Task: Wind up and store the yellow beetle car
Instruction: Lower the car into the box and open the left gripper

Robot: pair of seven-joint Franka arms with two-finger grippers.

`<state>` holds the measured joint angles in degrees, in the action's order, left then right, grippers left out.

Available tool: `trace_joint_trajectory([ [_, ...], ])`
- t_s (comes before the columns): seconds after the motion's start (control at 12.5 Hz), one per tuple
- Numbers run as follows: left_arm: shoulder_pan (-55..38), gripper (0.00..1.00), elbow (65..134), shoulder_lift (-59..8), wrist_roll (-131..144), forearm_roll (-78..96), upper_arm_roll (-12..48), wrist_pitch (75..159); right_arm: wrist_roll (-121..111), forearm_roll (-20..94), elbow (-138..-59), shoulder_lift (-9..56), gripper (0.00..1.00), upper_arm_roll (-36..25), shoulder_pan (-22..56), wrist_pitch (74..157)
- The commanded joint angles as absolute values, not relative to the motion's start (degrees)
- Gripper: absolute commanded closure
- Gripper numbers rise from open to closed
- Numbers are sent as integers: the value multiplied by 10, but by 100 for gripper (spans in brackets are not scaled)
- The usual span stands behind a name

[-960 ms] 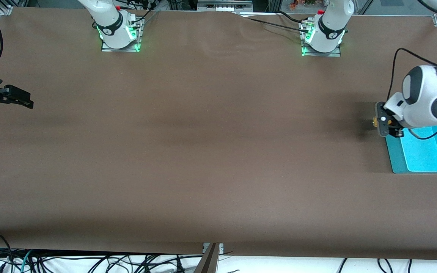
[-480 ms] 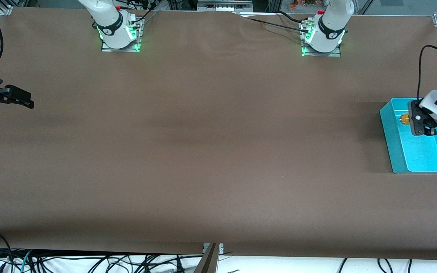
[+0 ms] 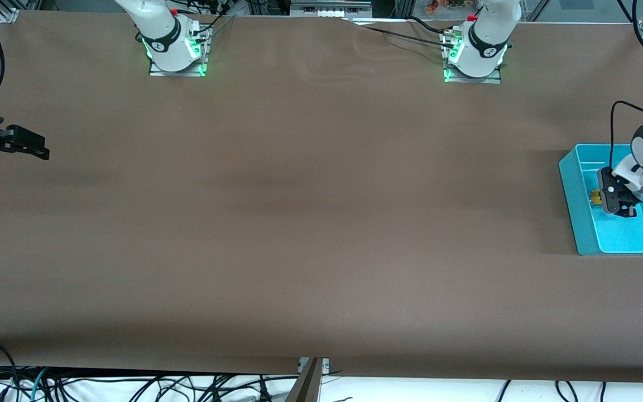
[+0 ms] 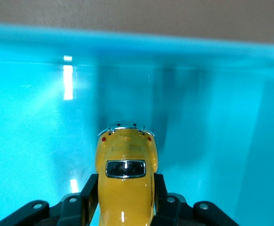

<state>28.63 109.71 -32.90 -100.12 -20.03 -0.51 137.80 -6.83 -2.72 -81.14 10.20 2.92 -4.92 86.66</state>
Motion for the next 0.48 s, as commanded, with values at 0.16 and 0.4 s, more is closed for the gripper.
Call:
trace_joint_trajectory([
  [0.16, 291, 0, 1078, -285, -1013, -203, 9, 1354, -62, -30, -810, 99, 0, 28, -47, 863],
  [0.4, 286, 0, 1062, -207, -999, -152, 26, 1243, -62, -29, -810, 99, 0, 28, -48, 865],
])
